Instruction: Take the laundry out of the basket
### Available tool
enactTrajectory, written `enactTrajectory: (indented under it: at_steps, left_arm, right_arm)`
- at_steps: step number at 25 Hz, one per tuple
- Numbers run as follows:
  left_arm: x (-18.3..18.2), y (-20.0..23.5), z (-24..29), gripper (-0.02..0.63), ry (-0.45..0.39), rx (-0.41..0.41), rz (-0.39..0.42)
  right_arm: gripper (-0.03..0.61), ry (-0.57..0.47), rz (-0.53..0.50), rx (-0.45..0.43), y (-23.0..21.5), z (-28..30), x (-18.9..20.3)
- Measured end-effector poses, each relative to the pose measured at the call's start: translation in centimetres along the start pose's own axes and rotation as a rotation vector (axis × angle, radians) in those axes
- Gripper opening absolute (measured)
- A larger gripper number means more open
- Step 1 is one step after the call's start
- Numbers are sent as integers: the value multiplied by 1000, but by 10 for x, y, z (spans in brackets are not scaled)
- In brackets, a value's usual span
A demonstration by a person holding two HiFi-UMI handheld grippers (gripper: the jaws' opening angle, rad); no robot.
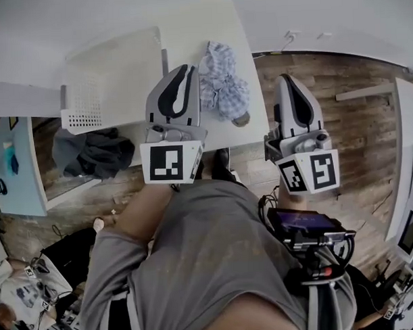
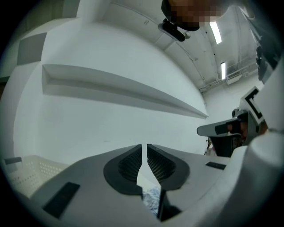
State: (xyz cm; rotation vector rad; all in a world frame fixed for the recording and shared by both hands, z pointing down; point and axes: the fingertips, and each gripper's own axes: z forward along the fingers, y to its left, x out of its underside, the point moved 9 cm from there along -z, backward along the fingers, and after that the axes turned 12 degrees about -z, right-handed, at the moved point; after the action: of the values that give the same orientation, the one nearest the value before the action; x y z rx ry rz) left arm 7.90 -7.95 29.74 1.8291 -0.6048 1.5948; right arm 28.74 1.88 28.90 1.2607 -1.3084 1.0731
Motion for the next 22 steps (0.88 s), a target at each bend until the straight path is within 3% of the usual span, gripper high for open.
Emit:
enactTrajectory:
  at_steps: [3, 10, 16, 22]
  left_arm:
    - [-20, 8, -13, 8, -24, -13, -4]
    - [-76, 37, -55, 8, -89, -77, -55]
    - [-98, 96, -91, 8, -120, -164, -77]
    - [-109, 109, -109, 8, -161, -209, -70]
  right_arm:
    - [8, -21, -1, -35, 7, 15, -2]
    - [8, -61, -19, -99, 47, 47, -20]
    - [8, -91, -75, -170, 107, 89, -32]
    - [8, -98, -144, -227, 130, 95, -44]
